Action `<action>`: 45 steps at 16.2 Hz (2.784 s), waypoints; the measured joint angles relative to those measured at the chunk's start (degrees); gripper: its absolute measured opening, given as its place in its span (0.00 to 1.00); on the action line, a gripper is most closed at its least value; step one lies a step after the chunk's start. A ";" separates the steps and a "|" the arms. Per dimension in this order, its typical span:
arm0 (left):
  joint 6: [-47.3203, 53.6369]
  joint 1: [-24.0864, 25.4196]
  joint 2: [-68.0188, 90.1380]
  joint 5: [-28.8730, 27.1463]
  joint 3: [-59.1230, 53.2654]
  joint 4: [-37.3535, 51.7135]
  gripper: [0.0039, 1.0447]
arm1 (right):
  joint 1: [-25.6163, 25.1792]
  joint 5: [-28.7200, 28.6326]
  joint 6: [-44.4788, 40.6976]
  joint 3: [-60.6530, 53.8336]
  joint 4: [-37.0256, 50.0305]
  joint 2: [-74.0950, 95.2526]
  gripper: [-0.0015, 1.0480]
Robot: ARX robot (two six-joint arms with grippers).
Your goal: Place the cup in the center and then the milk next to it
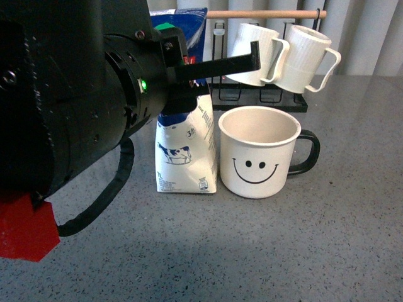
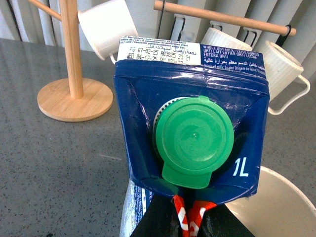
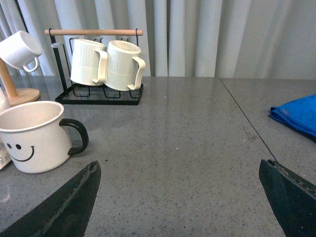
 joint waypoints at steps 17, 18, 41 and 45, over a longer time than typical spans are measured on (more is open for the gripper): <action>-4.28 -3.50 -2.40 -1.97 -0.48 -2.54 0.92 | 0.00 0.00 0.00 0.00 0.00 0.00 0.94; -4.24 -3.13 -3.85 -1.27 -1.16 -2.56 0.95 | 0.00 0.00 0.00 0.00 0.00 0.00 0.94; 14.34 27.87 -62.29 19.80 -34.05 -19.78 0.01 | 0.00 0.00 0.00 0.00 0.04 0.00 0.94; 14.38 35.30 -67.89 26.71 -36.92 -22.23 0.01 | 0.00 0.00 0.00 0.00 0.04 0.00 0.94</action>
